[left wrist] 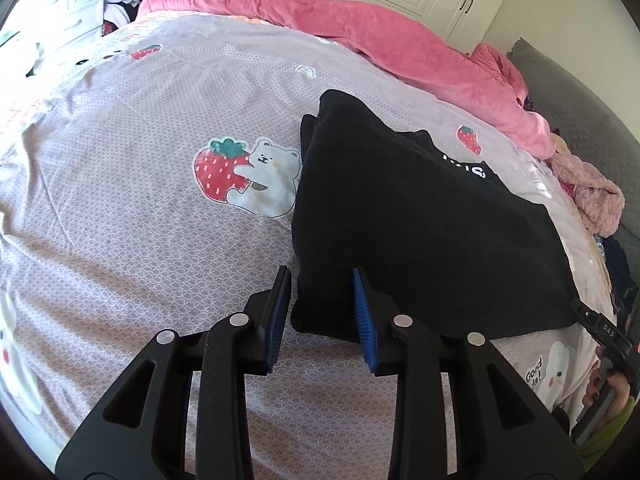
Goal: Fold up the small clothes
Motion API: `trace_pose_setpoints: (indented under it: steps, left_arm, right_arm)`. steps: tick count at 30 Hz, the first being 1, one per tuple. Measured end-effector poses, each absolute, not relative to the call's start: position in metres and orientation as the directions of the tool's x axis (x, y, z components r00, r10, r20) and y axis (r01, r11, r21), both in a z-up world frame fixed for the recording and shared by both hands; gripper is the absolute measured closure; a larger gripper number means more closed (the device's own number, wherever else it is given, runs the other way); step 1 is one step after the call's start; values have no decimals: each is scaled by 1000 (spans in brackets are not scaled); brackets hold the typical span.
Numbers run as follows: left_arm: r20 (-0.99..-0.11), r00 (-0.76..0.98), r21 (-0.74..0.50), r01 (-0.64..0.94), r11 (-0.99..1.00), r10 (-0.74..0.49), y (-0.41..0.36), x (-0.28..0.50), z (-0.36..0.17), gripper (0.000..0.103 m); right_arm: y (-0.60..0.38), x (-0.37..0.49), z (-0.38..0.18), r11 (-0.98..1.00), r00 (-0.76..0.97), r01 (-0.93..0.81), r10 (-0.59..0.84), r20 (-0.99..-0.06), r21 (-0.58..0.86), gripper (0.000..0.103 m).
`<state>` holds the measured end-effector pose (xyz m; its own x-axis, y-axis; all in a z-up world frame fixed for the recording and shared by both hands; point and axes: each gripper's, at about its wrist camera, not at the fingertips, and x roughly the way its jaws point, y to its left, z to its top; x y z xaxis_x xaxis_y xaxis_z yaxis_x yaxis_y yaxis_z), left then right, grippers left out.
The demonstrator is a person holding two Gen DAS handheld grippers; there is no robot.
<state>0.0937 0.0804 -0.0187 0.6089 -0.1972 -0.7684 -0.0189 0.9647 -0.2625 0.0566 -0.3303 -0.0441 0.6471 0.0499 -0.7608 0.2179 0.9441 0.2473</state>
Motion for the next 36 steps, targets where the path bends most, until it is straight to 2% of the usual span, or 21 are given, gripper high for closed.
trace_pose_setpoints:
  steps: [7, 12, 14, 21, 29, 31, 34, 36]
  left_arm:
    - [-762, 618, -265, -23, 964, -194, 82, 89, -14, 76]
    - [-756, 627, -255, -16, 967, -189, 82, 84, -8, 70]
    - [-753, 631, -253, -15, 967, -187, 82, 82, -5, 69]
    - [-749, 641, -235, -18, 972, -169, 82, 76, 2, 62]
    - [-736, 659, -222, -16, 975, -157, 82, 68, 15, 43]
    - [-727, 670, -216, -19, 976, -148, 82, 64, 21, 39]
    - [-712, 690, -209, -33, 977, -129, 83, 60, 29, 30]
    - [-702, 701, -212, -38, 977, -125, 86, 58, 34, 29]
  right_arm:
    - [-336, 49, -36, 937, 652, 241, 38, -757, 254, 30]
    - [-335, 45, -30, 937, 660, 246, 26, -750, 248, 17]
    - [-334, 43, -27, 936, 667, 244, 29, -745, 255, 15]
    - [-330, 41, -18, 938, 674, 229, 40, -738, 260, 14]
    - [-315, 37, -5, 948, 693, 186, 59, -719, 258, 14]
    - [-310, 36, 1, 948, 702, 170, 74, -708, 268, 6]
    - [-302, 33, 9, 950, 720, 139, 97, -687, 280, 6]
    - [-296, 31, 15, 952, 728, 117, 112, -677, 283, 6]
